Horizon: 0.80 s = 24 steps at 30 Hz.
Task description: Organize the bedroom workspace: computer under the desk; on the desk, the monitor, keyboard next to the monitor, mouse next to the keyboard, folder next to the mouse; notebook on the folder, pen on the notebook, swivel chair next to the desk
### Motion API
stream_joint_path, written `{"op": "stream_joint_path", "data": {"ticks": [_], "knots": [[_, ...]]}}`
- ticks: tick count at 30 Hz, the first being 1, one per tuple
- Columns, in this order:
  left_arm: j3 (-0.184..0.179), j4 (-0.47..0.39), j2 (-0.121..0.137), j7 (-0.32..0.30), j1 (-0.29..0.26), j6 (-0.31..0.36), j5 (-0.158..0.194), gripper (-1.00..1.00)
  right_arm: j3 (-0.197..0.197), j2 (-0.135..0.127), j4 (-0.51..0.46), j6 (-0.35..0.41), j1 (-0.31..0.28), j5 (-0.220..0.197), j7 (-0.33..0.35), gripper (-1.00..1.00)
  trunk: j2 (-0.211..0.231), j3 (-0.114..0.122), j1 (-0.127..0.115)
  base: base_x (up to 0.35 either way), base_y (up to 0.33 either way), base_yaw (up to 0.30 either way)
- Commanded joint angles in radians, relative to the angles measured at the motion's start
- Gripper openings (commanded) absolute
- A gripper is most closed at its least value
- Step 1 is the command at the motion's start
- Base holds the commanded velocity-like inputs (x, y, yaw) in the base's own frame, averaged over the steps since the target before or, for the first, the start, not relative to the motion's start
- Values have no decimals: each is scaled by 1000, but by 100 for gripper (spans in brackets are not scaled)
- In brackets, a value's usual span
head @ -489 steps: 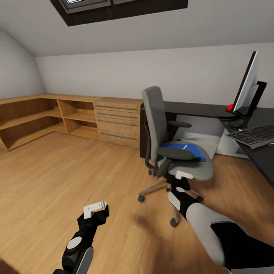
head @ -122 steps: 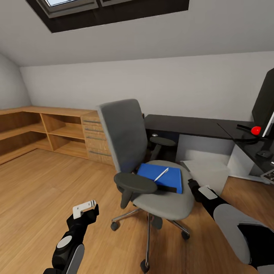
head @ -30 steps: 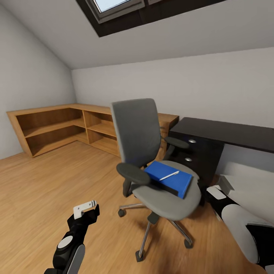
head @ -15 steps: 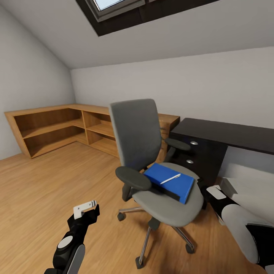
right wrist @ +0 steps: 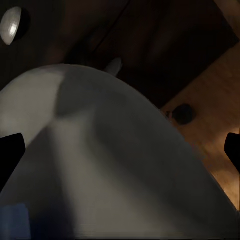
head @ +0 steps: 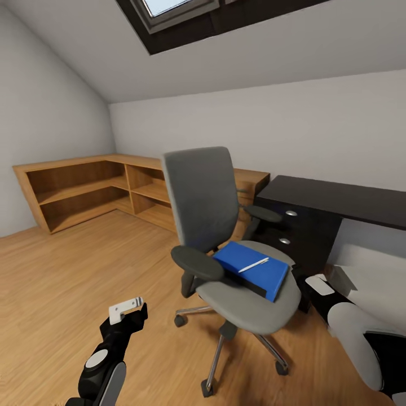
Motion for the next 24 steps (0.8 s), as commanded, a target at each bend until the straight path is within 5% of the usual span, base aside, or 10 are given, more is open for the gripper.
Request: {"op": "stream_joint_path", "data": {"ticks": [1,24], "knots": [[-2,-1,0,8,-1,2,10,100,-6,0,-2,-1,0,-7,-3,100,0,0,0,0,0,199],[-3,-1,0,8,-1,3,10,100,-4,2,-2,-3,0,-6,0,100,0,21,0,0,0,222]]}}
